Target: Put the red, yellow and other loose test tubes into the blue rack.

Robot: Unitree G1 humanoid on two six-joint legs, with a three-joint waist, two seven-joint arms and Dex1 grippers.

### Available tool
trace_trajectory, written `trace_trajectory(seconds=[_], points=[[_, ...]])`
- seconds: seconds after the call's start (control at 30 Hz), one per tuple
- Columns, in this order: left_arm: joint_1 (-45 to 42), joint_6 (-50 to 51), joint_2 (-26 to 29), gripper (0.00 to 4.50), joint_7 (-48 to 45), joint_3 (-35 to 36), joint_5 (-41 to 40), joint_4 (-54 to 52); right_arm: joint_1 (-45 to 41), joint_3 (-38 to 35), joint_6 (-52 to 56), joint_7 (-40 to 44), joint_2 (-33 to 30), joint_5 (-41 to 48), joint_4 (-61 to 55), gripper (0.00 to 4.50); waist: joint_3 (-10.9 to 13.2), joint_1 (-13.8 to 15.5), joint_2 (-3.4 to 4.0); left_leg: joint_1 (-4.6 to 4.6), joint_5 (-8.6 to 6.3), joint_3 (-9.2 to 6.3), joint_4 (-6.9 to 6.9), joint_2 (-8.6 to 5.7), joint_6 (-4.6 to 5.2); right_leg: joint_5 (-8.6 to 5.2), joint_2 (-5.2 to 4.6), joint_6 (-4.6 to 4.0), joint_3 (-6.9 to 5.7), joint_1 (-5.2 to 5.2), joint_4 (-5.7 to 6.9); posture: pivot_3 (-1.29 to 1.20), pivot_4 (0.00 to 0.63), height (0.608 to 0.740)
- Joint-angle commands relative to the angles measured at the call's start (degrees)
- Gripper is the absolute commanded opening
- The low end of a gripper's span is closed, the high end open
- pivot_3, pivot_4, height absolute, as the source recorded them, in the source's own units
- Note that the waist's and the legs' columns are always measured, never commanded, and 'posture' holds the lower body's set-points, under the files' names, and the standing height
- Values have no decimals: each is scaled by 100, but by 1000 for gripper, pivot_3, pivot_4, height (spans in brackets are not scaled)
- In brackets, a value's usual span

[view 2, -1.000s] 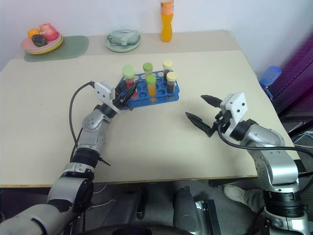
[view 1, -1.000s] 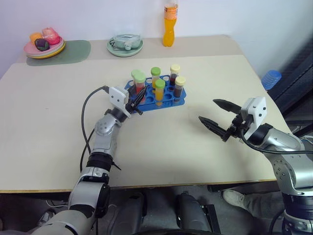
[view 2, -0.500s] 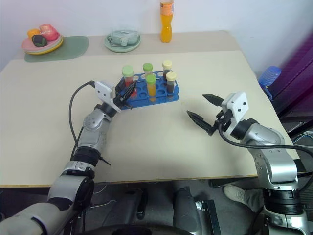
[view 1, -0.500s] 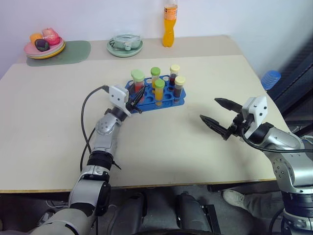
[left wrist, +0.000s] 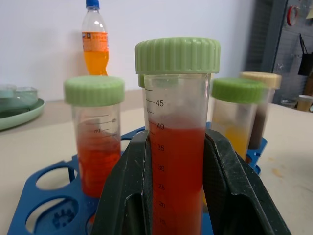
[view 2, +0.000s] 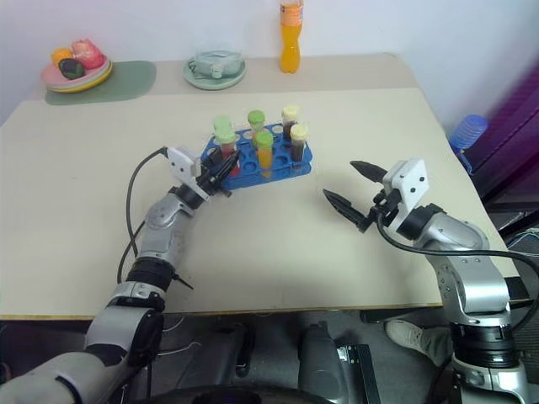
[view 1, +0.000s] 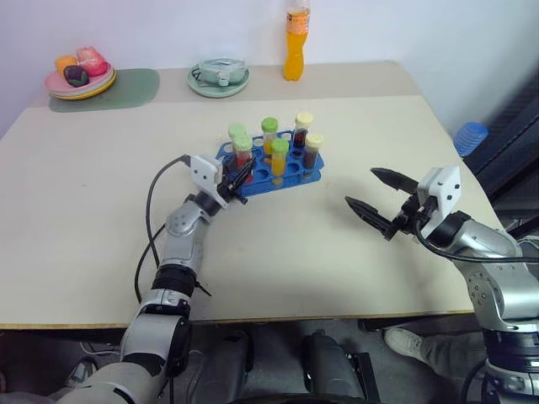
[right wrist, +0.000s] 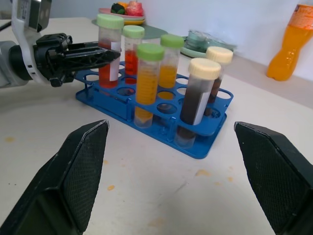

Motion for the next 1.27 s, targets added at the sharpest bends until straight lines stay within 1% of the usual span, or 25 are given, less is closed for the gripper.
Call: trace_trajectory(seconds=[0.03,0.1,0.13,0.27,0.4,0.53,0.7,0.8,0.87,0.93,1.07,1.17,1.27], points=[[45,131,-40,771,-219,20,-153,-218,-53,-68,-126,-12,14,-13,-78,4242,0,-3,0,0,0,0,0,0,0,0,0,0,0,0,0,0,150,740],[85,85,-15,1816,-223,17,-117,-291,-51,-72,-118,-22,14,-8,-91,4242,0,-6,0,0,0,0,0,0,0,0,0,0,0,0,0,0,150,740],[96,68,-15,2204,-167,30,-83,-310,-51,-74,-112,-27,14,-5,-97,4242,0,-6,0,0,0,0,0,0,0,0,0,0,0,0,0,0,150,740],[108,26,32,4140,130,38,134,-323,-58,-74,-103,-38,9,-5,-104,4242,0,-23,0,0,0,0,0,1,1,0,1,0,0,-2,2,0,150,740],[262,118,120,4140,156,47,118,-648,-58,-69,-101,-46,12,-6,-100,4242,0,-17,0,0,-1,0,0,2,1,0,2,0,1,-2,2,0,150,740],[693,454,390,4140,63,-38,148,-1349,-4,-68,-155,-21,31,-21,-34,4242,0,-29,1,1,-1,0,0,2,0,0,2,0,1,-3,3,0,150,740],[1453,656,760,4140,-210,119,-185,-2239,107,-100,-285,45,35,-67,114,4242,-1,-15,1,1,-1,-1,-1,3,0,0,2,0,2,-3,2,0,150,740],[2033,905,1081,4140,-317,358,-466,-2804,159,-127,-382,63,20,-120,169,4242,-1,-25,3,1,-1,-1,-1,3,0,0,1,0,3,-2,1,0,150,740],[2498,1439,1568,4140,-904,470,-917,-3241,183,-165,-400,64,10,-114,185,4242,-1,-52,3,1,-1,-1,-2,6,0,0,3,-1,5,-6,3,0,150,740],[3026,1804,2052,4140,-1287,758,-1299,-3566,253,-239,-423,78,-29,-116,209,4242,-2,-63,5,3,-1,-1,-7,9,0,-1,5,-2,6,-7,3,0,150,740],[3673,2284,2623,4140,-1437,1294,-1659,-3922,444,-389,-454,124,-99,-109,228,4242,-3,-4,7,5,-3,-1,-15,9,1,-2,2,-3,8,-3,-6,0,150,740],[4004,2498,2918,4140,-1580,1546,-1768,-4060,585,-492,-421,151,-146,-61,196,4242,-3,12,7,5,-6,-1,-18,4,5,-2,-8,-4,6,2,-13,0,150,740],[4073,2602,3060,4140,-1676,1698,-1817,-4041,654,-534,-429,180,-170,-74,210,4242,-3,4,7,5,-6,0,-19,3,6,-2,-12,-4,5,1,-14,0,150,740]])
